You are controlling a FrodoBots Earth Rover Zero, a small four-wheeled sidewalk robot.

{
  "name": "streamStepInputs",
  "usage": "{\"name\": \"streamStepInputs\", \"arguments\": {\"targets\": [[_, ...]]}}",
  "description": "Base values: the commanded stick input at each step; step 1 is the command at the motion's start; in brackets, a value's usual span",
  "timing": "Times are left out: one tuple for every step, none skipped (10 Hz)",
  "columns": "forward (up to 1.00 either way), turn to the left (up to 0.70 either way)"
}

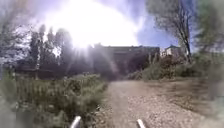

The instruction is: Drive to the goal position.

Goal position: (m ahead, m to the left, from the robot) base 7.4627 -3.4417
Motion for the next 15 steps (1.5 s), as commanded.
{"name": "streamStepInputs", "arguments": {"targets": [[1.00,0.00],[1.00,0.00],[1.00,-0.12],[1.00,-0.40],[1.00,-0.35],[1.00,-0.09],[1.00,-0.06],[1.00,-0.39],[1.00,-0.29],[1.00,-0.07],[1.00,-0.10],[1.00,-0.39],[1.00,-0.37],[1.00,-0.01],[1.00,0.00]]}}
